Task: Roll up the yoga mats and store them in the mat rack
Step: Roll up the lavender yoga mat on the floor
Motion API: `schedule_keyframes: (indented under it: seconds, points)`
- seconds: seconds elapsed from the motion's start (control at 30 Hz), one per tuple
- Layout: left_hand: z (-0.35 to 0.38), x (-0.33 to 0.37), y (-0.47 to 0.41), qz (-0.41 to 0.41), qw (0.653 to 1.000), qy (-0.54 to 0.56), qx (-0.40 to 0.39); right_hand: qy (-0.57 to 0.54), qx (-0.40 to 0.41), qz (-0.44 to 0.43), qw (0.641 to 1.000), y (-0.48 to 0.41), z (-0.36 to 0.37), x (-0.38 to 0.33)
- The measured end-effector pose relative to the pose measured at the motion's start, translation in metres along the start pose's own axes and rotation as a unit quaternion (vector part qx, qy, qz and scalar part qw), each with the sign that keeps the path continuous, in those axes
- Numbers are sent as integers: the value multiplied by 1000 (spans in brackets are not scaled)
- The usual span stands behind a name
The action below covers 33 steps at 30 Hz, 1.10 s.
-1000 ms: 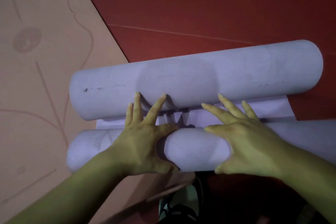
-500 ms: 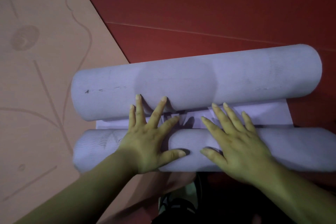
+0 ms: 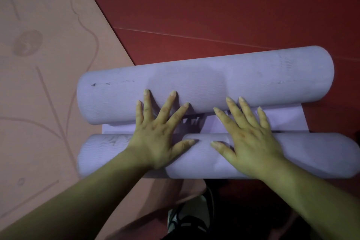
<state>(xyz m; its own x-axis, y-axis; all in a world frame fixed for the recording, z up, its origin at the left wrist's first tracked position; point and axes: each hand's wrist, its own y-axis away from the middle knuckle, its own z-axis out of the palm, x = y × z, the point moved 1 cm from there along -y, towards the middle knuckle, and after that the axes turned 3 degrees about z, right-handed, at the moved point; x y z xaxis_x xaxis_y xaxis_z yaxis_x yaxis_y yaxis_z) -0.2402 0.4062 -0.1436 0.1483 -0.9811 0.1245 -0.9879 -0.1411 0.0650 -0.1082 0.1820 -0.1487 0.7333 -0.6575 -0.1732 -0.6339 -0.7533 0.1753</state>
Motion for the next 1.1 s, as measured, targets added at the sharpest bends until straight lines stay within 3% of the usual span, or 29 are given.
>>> schedule_keyframes:
  seconds: [0.17,0.7,1.1]
  points:
    - [-7,-2,-10,-5,1000,-8,18,-10,9,-4,1000,-12,-1,6]
    - [-5,2,-6,-82,994,7,-66,-41,45,23,998,-32,-11,8]
    - [-15,-6,-32,-79,996,21,-37,-22,-25,75,997,-33,-10,9]
